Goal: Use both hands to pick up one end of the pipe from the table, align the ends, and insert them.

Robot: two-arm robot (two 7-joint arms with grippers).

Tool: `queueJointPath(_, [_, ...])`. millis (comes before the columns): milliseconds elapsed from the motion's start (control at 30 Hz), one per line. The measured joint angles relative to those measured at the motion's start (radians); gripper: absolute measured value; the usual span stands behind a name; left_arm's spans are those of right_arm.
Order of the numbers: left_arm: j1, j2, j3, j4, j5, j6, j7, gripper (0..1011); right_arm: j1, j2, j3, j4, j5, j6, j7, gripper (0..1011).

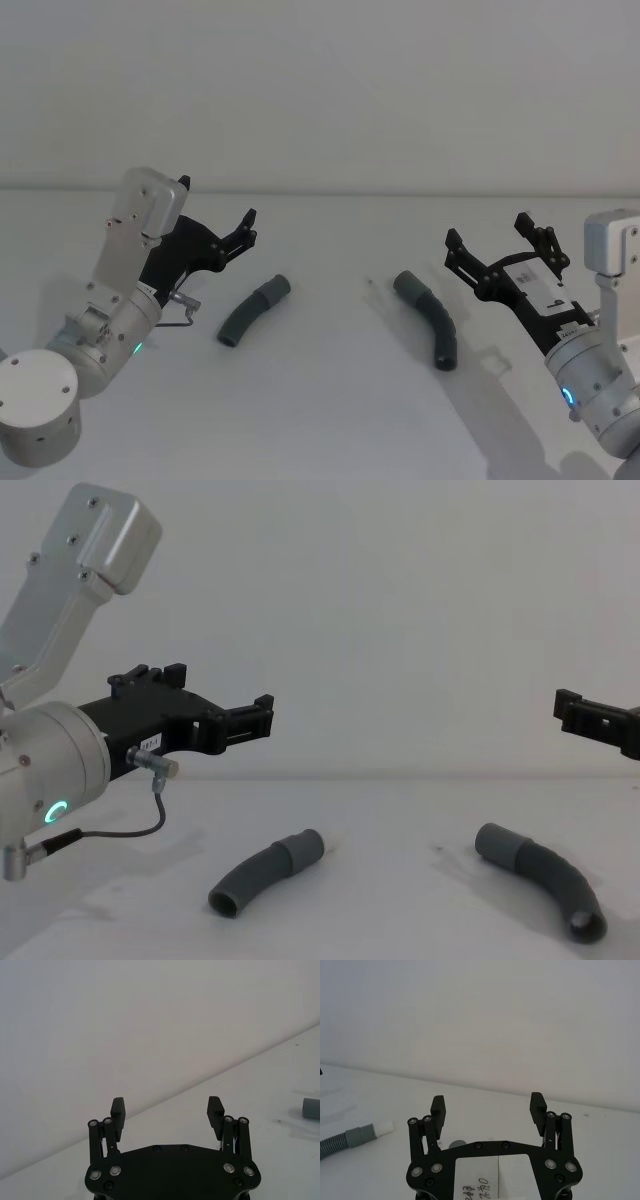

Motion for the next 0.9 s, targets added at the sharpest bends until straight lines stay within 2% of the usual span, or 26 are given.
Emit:
queueJointPath(367, [0.000, 0.006, 0.000, -0.004, -0.002, 0.004, -0.018, 1001, 0.000, 0.000, 0.000, 0.000, 0.000, 0.000, 0.000, 1002])
queueJointPath(600, [-0.007, 0.034, 0.002, -0.019, -0.024, 0.040, -0.082, 1001, 0.000, 0.000, 0.000, 0.000, 0.000, 0.000, 0.000, 1002])
queueJointPath(900, [-0.032, 0.084, 0.008, -0.039, -0.066, 0.137, -0.195, 1001, 0.000, 0.000, 0.000, 0.000, 0.000, 0.000, 0.000, 1001])
